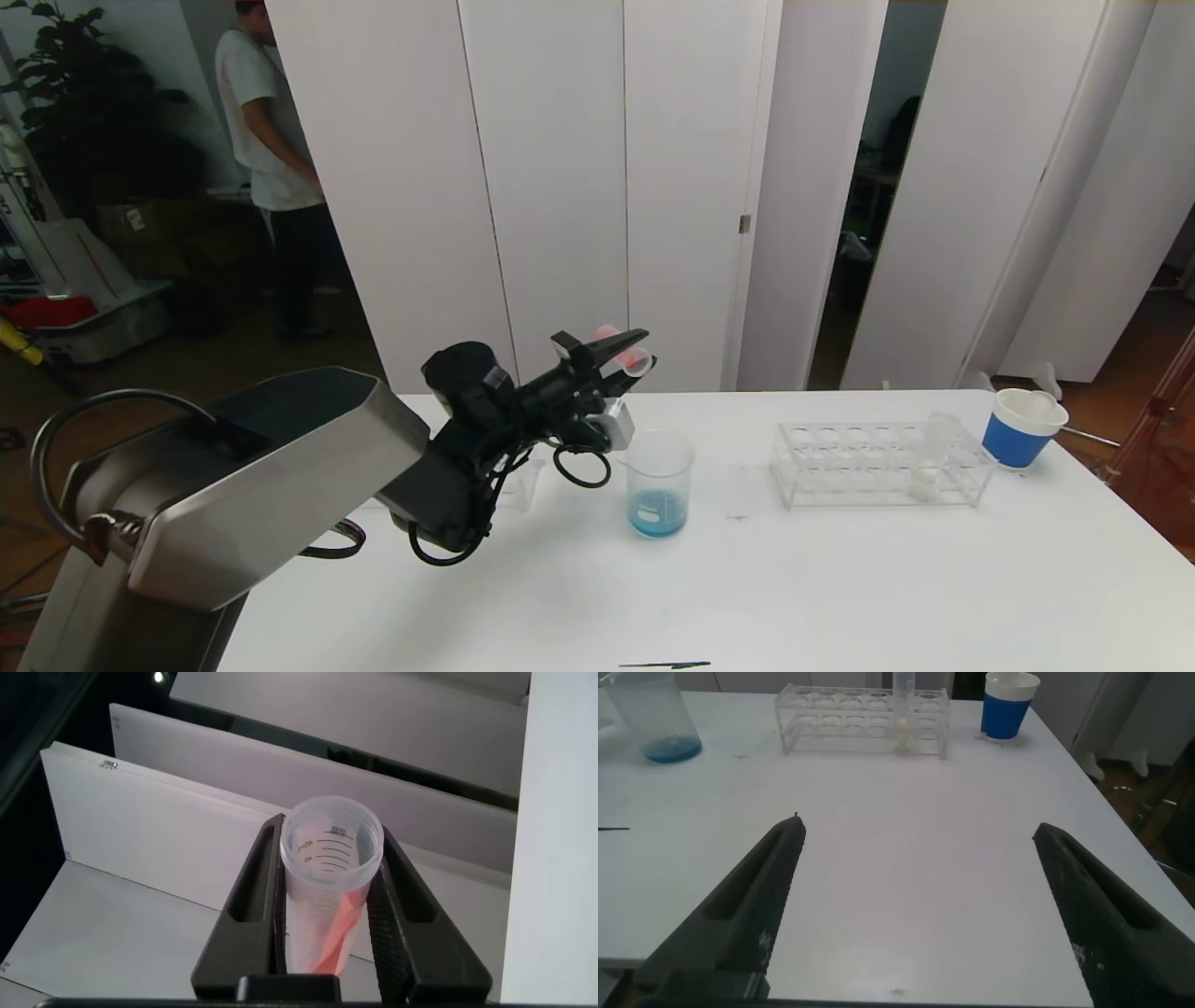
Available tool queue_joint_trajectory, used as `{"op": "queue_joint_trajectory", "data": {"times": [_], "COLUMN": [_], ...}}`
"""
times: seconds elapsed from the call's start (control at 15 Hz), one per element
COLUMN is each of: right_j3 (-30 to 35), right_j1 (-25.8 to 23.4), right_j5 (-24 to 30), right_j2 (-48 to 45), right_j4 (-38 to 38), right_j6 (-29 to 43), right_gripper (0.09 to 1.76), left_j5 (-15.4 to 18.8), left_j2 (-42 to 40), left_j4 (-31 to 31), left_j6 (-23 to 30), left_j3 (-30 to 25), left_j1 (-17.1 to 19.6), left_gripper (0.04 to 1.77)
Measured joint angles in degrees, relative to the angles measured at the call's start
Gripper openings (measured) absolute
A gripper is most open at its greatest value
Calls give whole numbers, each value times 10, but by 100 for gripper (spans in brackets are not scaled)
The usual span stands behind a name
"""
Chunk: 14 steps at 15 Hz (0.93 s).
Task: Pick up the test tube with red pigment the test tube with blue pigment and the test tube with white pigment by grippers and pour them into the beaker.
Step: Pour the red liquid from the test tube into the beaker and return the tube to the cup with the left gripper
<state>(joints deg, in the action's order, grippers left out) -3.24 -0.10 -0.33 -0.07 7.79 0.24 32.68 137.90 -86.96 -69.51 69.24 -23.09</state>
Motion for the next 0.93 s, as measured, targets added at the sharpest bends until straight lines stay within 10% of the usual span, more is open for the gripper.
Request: {"op": "queue_joint_trajectory", "data": {"times": [0.93], "right_j3": [0], "right_j1": [0], "right_j5": [0], "right_j2": [0], "right_j4": [0], "right_j6": [0], "right_gripper": [175], "left_j5": [24], "left_j2": [29], "left_j4": [-25], "left_j6": [-22], "left_j3": [18], "left_j1": [16], "left_gripper": [58]}}
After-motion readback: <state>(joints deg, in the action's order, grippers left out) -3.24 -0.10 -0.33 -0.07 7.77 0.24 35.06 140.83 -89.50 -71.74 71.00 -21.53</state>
